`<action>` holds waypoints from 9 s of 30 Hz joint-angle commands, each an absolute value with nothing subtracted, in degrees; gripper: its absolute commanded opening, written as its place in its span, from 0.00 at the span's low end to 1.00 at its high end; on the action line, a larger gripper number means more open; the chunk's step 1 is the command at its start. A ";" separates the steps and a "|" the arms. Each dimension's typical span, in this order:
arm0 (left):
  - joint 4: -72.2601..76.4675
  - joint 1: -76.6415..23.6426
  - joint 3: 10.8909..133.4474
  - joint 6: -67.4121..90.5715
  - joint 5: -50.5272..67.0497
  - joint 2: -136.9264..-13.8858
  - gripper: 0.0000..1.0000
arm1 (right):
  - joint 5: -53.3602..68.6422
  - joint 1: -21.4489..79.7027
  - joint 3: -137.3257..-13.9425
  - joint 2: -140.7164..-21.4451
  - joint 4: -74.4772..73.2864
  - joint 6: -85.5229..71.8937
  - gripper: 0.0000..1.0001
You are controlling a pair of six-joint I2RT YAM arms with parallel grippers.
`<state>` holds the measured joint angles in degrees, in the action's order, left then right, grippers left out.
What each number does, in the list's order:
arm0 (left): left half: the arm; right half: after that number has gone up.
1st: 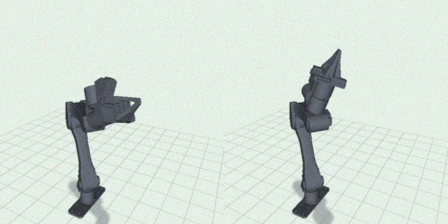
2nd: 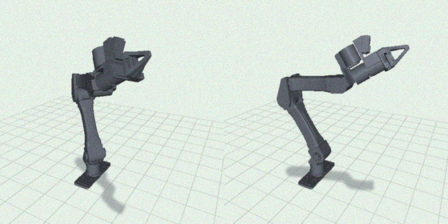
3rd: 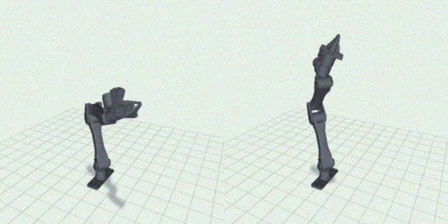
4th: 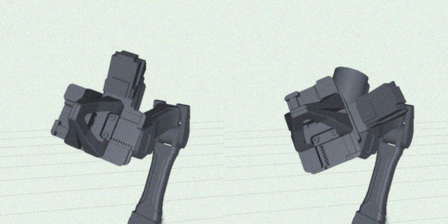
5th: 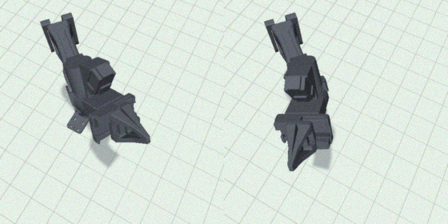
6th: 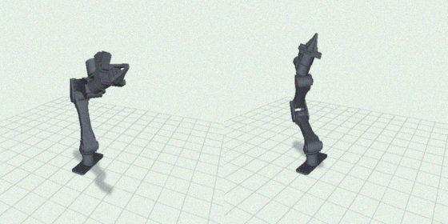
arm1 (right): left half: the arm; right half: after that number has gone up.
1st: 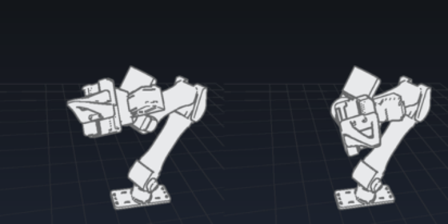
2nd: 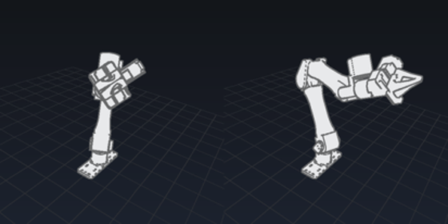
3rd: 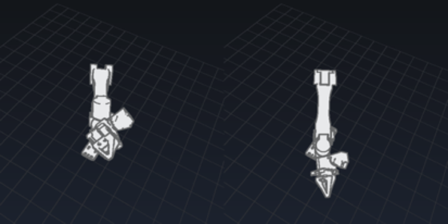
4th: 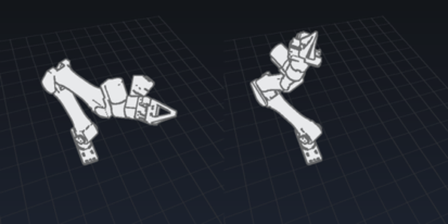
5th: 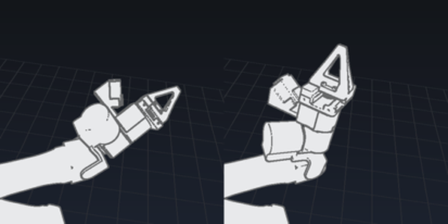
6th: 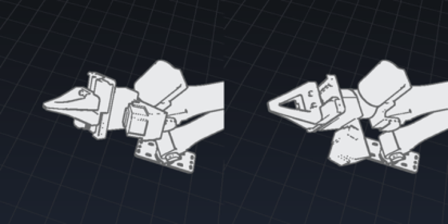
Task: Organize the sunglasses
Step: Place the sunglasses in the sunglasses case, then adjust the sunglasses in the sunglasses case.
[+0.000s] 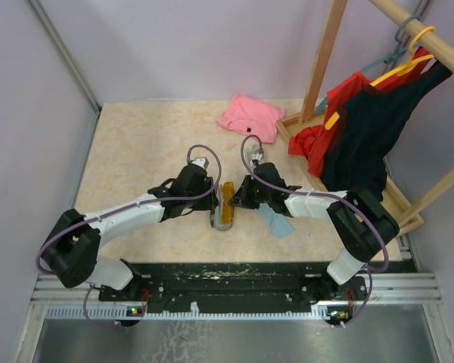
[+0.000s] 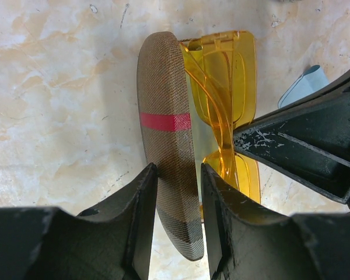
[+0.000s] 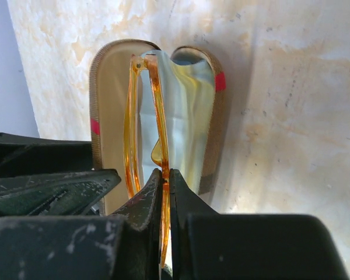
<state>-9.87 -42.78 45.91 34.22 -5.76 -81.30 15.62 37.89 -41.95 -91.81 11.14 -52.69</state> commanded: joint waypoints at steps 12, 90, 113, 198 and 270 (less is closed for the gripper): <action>-8.39 -43.33 45.69 33.23 -5.12 -80.01 0.42 | 12.91 40.42 -47.45 -94.18 11.96 -50.82 0.00; -8.35 -43.33 46.23 32.92 -5.45 -81.01 0.42 | 5.53 40.88 -51.58 -93.82 -0.30 -39.74 0.26; -8.24 -43.33 46.33 32.87 -4.83 -81.04 0.42 | 4.22 42.56 -54.68 -99.60 -1.77 -38.53 0.22; -9.54 -43.33 47.91 30.35 -6.46 -81.03 0.44 | -0.70 42.39 -48.79 -86.48 -2.14 -34.76 0.30; -15.16 -43.33 55.77 23.48 -6.74 -87.62 0.42 | 14.14 32.97 -67.72 -109.21 1.91 -21.70 0.32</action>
